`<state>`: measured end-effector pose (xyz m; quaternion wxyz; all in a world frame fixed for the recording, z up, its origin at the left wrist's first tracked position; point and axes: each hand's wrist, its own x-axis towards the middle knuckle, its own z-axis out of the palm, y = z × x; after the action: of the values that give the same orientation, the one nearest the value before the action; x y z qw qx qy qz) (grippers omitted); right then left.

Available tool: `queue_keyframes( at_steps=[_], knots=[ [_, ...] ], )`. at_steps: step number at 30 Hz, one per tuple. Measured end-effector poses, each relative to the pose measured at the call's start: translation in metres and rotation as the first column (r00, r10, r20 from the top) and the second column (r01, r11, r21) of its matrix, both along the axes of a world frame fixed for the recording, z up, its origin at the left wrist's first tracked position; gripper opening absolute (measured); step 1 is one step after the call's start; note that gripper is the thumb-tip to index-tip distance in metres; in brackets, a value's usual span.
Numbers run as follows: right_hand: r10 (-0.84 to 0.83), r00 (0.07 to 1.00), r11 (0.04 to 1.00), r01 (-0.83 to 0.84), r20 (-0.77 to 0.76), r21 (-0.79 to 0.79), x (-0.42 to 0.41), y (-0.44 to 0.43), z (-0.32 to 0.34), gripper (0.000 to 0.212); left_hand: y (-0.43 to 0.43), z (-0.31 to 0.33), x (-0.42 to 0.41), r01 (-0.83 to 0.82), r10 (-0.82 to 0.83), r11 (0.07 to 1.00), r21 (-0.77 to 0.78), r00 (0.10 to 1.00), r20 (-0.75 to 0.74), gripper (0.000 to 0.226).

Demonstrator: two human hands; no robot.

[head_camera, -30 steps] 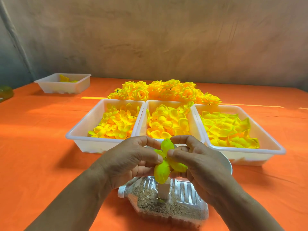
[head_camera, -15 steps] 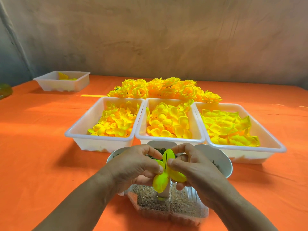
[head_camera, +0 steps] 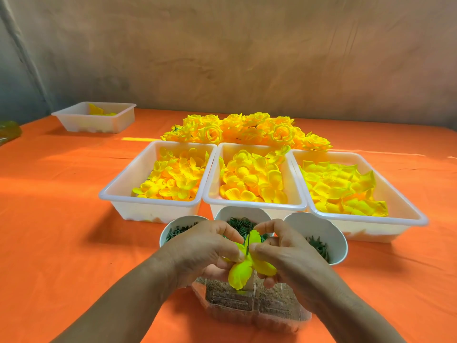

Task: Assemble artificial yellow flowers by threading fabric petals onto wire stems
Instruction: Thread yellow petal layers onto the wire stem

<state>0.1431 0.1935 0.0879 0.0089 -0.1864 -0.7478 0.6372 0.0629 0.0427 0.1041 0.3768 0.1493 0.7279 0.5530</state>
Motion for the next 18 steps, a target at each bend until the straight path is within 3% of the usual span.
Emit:
queue_keyframes(
  at_steps=[2, 4, 7, 10, 14, 18],
  knots=[
    [0.002, 1.000, 1.000, -0.002, 0.000, -0.001, 0.002, 0.002, 0.000, 0.029, -0.001, -0.001, -0.001, 0.004, -0.004, 1.000, -0.009, 1.000, -0.001, 0.025],
    [0.011, 1.000, 0.994, -0.011, 0.000, 0.107, 0.003, 0.007, 0.002, 0.026, -0.006, 0.002, -0.003, 0.005, -0.008, 0.999, -0.045, 0.997, -0.072, 0.036],
    [0.028, 1.000, 0.955, -0.024, -0.009, 0.295, 0.004, 0.018, 0.009, 0.019, -0.014, 0.014, -0.011, -0.010, -0.027, 0.993, -0.117, 0.949, -0.315, 0.051],
    [0.017, 0.998, 0.881, 0.013, -0.059, 0.473, 0.003, 0.030, 0.017, 0.019, -0.017, 0.021, -0.013, 0.035, -0.060, 0.998, -0.060, 0.858, -0.510, 0.052],
    [-0.008, 0.993, 0.875, 0.062, -0.114, 0.480, -0.006, 0.040, 0.020, 0.019, -0.008, 0.006, -0.005, 0.206, -0.193, 0.977, -0.058, 0.729, -0.656, 0.047],
    [-0.034, 0.984, 0.868, 0.116, -0.175, 0.484, -0.016, 0.045, 0.020, 0.013, 0.009, -0.015, 0.000, 0.255, -0.219, 0.966, -0.038, 0.733, -0.644, 0.039]
  ],
)
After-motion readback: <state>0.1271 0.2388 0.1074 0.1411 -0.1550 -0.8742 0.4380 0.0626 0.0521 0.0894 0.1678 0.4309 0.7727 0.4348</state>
